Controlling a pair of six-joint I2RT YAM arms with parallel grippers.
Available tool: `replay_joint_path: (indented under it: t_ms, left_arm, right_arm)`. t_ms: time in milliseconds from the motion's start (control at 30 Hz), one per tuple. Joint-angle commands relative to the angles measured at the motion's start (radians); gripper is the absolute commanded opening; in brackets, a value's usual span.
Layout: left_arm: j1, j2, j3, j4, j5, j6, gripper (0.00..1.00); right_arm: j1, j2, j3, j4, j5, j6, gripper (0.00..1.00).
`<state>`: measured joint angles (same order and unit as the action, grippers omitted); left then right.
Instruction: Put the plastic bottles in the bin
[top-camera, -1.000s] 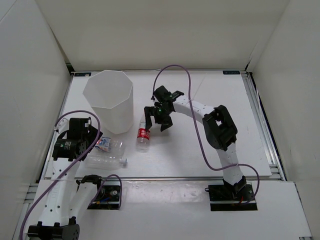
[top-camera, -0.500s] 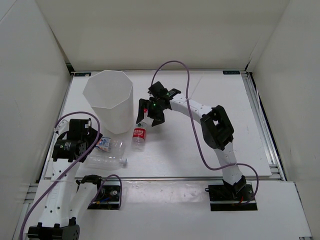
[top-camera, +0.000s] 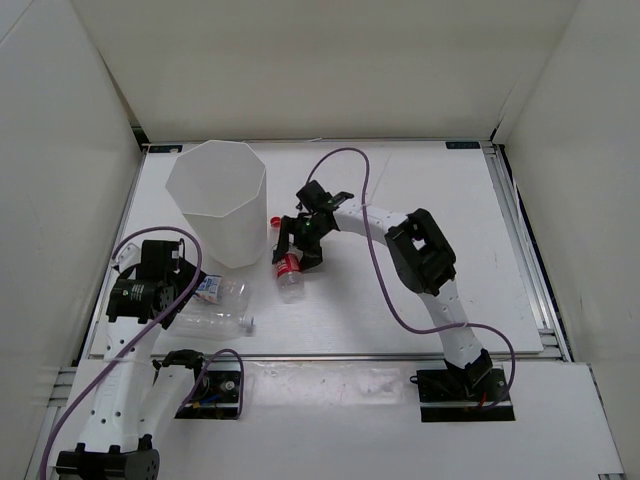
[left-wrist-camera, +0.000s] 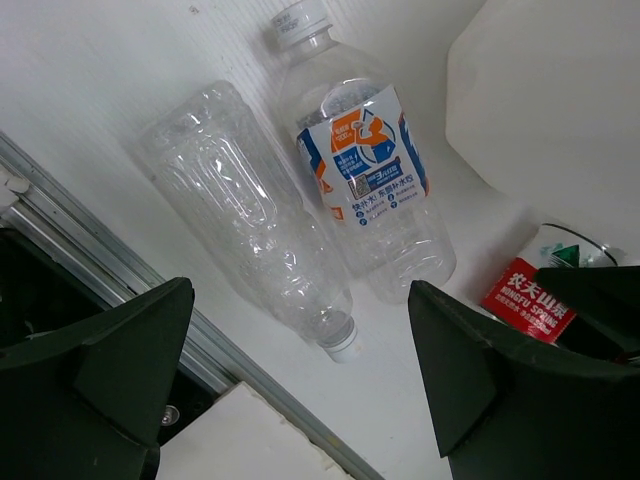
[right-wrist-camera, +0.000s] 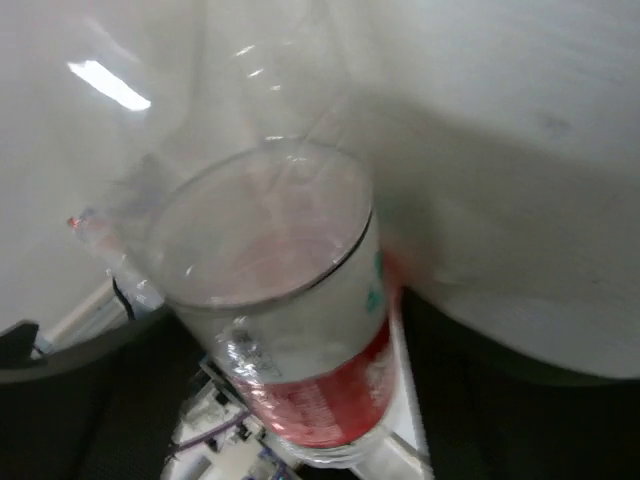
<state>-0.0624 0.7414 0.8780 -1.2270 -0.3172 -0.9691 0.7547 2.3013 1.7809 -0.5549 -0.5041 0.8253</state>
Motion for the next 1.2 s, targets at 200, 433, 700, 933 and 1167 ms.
replay_joint_path:
  t_ms: [200,433,700,933,1167]
  left_arm:
    - [-0.004,-0.01,-0.011,0.004,-0.02,0.003,0.99]
    - [-0.004,-0.019,-0.034,-0.035,0.004,-0.052,0.99]
    - [-0.004,0.012,-0.128,-0.045,0.093,-0.151,0.99]
    - [-0.004,0.012,-0.137,-0.045,0.073,-0.151,0.99]
    - [-0.004,0.012,-0.146,-0.026,0.092,-0.129,0.99]
  right_arm:
    - [-0.011,-0.178,-0.287,0.001,0.01,-0.096,0.37]
    - [-0.02,-0.593,-0.275,-0.011,0.139,-0.133,0.35]
    - [0.026,-0.415,0.461,0.045,0.145,-0.146,0.23]
    - [0.101,-0.195,0.661,0.237,0.264,-0.23,0.29]
    - [0.123,-0.111,0.709,0.296,0.368,-0.302,0.64]
